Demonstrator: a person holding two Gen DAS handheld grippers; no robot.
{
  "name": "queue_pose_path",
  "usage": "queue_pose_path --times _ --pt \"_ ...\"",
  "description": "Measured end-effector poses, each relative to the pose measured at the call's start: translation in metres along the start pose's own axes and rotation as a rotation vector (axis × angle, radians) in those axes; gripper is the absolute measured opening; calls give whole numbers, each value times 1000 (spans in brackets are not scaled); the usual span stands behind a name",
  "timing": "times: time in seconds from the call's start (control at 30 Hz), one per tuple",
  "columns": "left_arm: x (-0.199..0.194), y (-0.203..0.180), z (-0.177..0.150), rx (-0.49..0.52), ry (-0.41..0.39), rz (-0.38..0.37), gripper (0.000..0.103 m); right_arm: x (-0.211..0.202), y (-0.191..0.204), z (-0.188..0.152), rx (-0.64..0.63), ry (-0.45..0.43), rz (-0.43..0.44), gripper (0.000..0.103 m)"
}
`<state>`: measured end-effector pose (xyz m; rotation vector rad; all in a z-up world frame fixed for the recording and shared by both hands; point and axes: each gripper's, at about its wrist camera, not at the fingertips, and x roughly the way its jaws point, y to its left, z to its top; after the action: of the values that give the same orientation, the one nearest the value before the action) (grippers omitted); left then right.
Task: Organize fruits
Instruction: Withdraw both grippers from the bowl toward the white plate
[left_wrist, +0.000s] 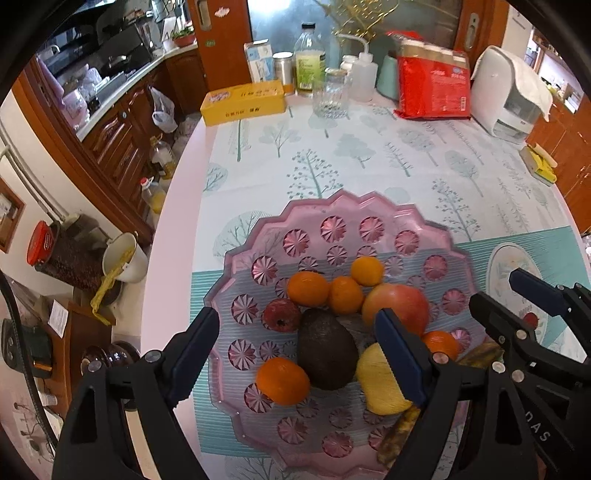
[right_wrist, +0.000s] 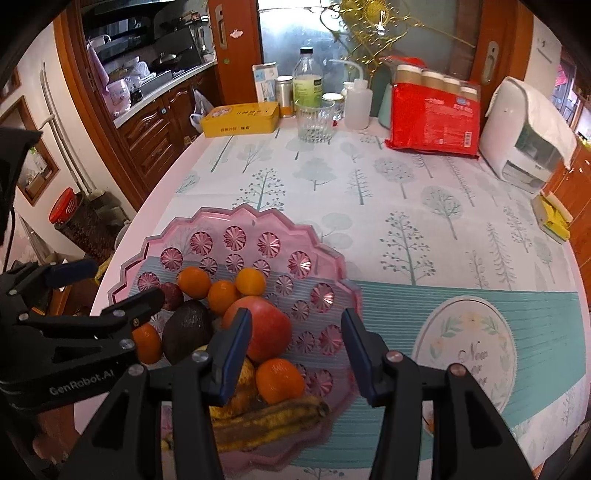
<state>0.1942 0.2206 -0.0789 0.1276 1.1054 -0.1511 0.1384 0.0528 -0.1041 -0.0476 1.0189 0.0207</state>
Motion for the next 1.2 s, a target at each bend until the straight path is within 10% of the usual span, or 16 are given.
queue_pose_path --times 0.67,1.2 --pt "-98 -101 -8 3 -171 12 90 -96 -90 -22 -18 -172 -5 51" --pt "-84 -240 -46 30 -119 -14 90 -94 -207 -74 -23 -117 -36 51"
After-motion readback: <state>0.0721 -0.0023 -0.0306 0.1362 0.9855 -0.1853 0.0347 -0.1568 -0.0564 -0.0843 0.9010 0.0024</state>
